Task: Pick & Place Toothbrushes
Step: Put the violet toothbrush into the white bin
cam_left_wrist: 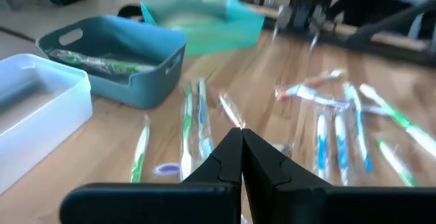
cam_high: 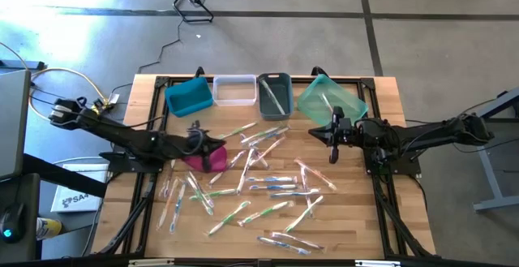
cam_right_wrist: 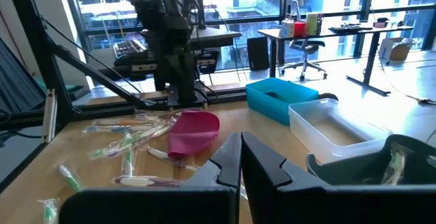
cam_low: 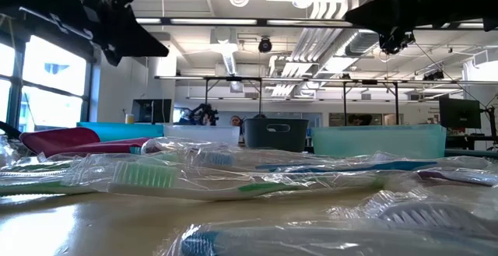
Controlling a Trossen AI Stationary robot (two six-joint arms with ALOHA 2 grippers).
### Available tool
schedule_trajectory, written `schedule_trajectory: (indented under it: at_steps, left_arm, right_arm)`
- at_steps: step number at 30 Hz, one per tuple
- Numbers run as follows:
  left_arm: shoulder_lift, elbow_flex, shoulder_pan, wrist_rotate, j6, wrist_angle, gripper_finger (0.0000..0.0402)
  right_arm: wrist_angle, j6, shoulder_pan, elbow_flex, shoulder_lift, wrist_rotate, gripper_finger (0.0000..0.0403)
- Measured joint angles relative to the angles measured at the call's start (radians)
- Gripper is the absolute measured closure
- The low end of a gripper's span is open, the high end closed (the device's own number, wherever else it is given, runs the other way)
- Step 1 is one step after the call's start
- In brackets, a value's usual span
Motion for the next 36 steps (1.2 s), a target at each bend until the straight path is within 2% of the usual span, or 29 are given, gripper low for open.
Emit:
schedule_trajectory:
  at_steps: [5, 12, 36]
  left_arm:
    - [0.080, 0.115, 0.000, 0.002, -0.002, -0.133, 0.0402]
    - [0.120, 0.214, 0.000, 0.007, -0.005, -0.230, 0.0402]
    - [0.120, 0.218, 0.000, 0.007, -0.005, -0.238, 0.0401]
  right_arm:
    - [-0.001, -0.005, 0.000, 0.000, 0.000, 0.000, 0.0398]
    - [-0.017, -0.008, 0.000, 0.000, 0.000, 0.000, 0.0398]
    - [-0.036, -0.008, 0.000, 0.000, 0.000, 0.000, 0.0398]
